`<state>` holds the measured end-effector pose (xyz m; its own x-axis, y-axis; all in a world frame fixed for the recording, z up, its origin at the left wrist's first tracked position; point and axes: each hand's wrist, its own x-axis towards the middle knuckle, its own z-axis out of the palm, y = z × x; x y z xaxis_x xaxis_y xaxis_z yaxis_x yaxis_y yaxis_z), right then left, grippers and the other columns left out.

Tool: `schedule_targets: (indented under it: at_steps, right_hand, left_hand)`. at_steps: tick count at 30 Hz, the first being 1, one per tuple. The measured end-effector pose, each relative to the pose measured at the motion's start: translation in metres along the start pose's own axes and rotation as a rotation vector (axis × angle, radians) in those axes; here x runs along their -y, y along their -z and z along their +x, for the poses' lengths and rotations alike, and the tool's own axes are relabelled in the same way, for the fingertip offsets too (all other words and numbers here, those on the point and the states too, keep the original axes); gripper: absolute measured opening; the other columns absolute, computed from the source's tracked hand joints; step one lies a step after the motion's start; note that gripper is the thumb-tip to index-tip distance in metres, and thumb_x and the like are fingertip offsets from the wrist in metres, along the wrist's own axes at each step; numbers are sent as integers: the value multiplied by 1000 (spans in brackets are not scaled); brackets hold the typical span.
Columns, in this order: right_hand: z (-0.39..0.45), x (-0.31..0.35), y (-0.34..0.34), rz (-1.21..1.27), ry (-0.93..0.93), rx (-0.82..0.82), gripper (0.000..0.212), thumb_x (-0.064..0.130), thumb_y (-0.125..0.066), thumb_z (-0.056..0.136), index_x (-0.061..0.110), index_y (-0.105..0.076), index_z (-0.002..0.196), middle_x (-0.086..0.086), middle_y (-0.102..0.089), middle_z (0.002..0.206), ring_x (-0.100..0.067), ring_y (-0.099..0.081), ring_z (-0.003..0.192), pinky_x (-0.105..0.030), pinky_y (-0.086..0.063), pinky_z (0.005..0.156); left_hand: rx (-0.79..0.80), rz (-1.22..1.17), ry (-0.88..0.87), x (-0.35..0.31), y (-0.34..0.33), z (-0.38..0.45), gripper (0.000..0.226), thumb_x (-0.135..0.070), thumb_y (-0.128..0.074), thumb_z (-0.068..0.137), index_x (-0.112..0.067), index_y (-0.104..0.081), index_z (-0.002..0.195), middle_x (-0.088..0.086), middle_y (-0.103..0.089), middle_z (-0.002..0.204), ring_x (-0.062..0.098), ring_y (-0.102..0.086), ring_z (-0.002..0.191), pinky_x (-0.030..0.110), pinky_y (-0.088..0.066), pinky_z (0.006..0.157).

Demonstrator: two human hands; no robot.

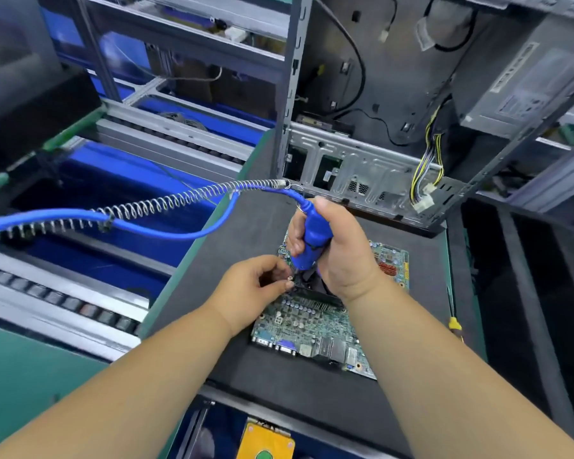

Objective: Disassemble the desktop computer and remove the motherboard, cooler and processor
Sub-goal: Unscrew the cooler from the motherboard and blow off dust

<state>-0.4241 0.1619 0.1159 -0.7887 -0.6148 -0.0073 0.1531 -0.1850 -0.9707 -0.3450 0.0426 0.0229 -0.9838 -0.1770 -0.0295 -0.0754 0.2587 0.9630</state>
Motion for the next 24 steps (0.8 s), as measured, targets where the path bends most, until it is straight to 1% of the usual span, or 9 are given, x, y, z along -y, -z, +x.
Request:
schedule_targets:
  at_steps: [2, 4, 5, 10, 13, 16, 19, 22, 24]
  right_hand:
    - [-1, -2, 0, 10, 5, -4, 40, 49, -58, 73, 13, -57, 57, -8, -50, 52, -22, -44, 49, -33, -36, 54]
    - [-2, -2, 1, -1, 12, -5, 39, 49, -57, 73, 13, -57, 58, -7, -51, 52, -22, -44, 50, -33, -36, 53]
    - [-2, -2, 1, -6, 17, -2, 39, 49, -57, 74, 14, -57, 57, -7, -50, 52, -22, -44, 50, -33, -36, 53]
    - [-3, 0, 0, -13, 32, 14, 39, 49, -55, 77, 15, -58, 58, -7, -51, 51, -23, -44, 51, -34, -36, 55]
    - [-3, -2, 0, -32, 28, 19, 39, 50, -54, 78, 16, -58, 58, -8, -50, 52, -23, -43, 53, -36, -35, 56]
    - [-2, -4, 0, -36, 25, 24, 40, 50, -54, 80, 16, -58, 59, -9, -50, 53, -23, -43, 53, -38, -35, 56]
    - [-1, -6, -1, -43, 13, 40, 42, 52, -54, 80, 16, -58, 59, -8, -50, 53, -23, -43, 53, -38, -35, 55]
    - [0, -5, -3, -39, 4, 77, 42, 51, -54, 79, 14, -57, 59, -7, -48, 51, -23, -43, 49, -36, -35, 55]
    - [1, -4, -3, -34, -16, 109, 43, 51, -53, 78, 14, -55, 58, -6, -47, 50, -21, -42, 46, -33, -34, 52]
  left_hand:
    - [2, -11, -19, 0, -1, 0, 12, -5, -73, 83, -15, -68, 85, -12, -64, 74, 2, -58, 69, 22, -51, 73]
    - [-8, -17, -33, 0, -2, -1, 17, -5, -74, 83, -20, -67, 82, -15, -64, 71, 0, -56, 67, 14, -47, 70]
    - [-13, -21, -34, -1, -2, -1, 18, -5, -74, 83, -22, -67, 81, -16, -63, 70, -1, -56, 66, 12, -46, 69]
    - [-19, -36, -31, 0, -2, -1, 24, -5, -74, 83, -26, -66, 78, -15, -63, 70, -1, -55, 66, 12, -45, 69]
    - [-23, -39, -22, 1, -2, 0, 29, -7, -74, 83, -33, -65, 75, -13, -64, 71, 1, -56, 67, 15, -45, 69]
    - [-11, -36, -28, 3, -1, 0, 31, -9, -74, 83, -37, -66, 75, -12, -65, 73, 2, -57, 67, 15, -46, 68]
    - [3, -61, -27, 4, -1, 0, 21, -8, -74, 83, -28, -68, 82, -8, -67, 76, 3, -58, 68, 17, -47, 70]
    - [18, -103, -20, 6, -1, 1, 12, -6, -73, 84, -16, -69, 89, 3, -69, 82, 5, -59, 70, 21, -48, 71]
    - [15, -99, -24, 6, -1, 1, 14, -6, -74, 83, -19, -69, 86, 1, -69, 79, 5, -58, 69, 20, -47, 70]
